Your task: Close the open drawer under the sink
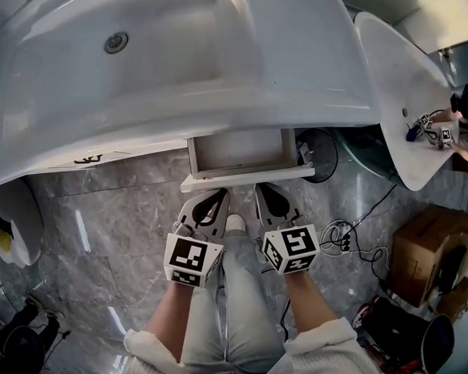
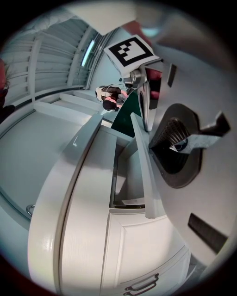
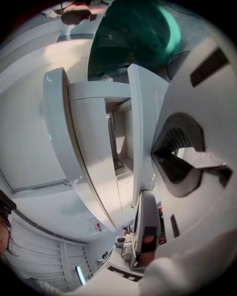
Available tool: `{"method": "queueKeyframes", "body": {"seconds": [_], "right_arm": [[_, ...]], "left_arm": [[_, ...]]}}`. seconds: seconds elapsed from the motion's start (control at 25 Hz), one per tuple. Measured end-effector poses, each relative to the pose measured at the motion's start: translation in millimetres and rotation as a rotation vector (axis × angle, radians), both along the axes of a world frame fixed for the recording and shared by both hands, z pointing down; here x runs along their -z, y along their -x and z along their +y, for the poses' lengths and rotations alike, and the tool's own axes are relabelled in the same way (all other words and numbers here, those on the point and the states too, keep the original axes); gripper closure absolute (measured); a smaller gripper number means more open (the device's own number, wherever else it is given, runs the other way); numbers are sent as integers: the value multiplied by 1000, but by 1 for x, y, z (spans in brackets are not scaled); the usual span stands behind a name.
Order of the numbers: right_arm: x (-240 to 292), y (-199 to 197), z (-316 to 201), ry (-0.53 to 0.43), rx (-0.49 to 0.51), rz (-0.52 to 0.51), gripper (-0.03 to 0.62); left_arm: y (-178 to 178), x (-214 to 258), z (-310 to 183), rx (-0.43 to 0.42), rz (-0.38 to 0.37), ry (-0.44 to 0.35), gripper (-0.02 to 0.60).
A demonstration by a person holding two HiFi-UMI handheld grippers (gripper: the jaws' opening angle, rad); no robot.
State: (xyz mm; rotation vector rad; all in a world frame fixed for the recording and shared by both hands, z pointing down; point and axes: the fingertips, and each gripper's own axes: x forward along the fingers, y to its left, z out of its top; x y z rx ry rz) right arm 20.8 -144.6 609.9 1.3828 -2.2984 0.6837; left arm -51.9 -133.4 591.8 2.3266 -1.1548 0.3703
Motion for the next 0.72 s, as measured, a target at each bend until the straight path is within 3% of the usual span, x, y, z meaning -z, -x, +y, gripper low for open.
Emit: {"method": "queueKeyframes", "body": {"seconds": [0.16, 0.32, 0.72], "right_arm": [[1, 1, -4, -6, -22, -1, 585], [3, 2, -14, -12, -24, 2, 585], [4, 4, -26, -36, -26, 11, 585]], "left_arm": [[2, -5, -2, -14, -43, -12, 566], [3, 1, -15, 5, -25, -11, 566], [4, 1, -26, -30, -59, -42, 566]]}}
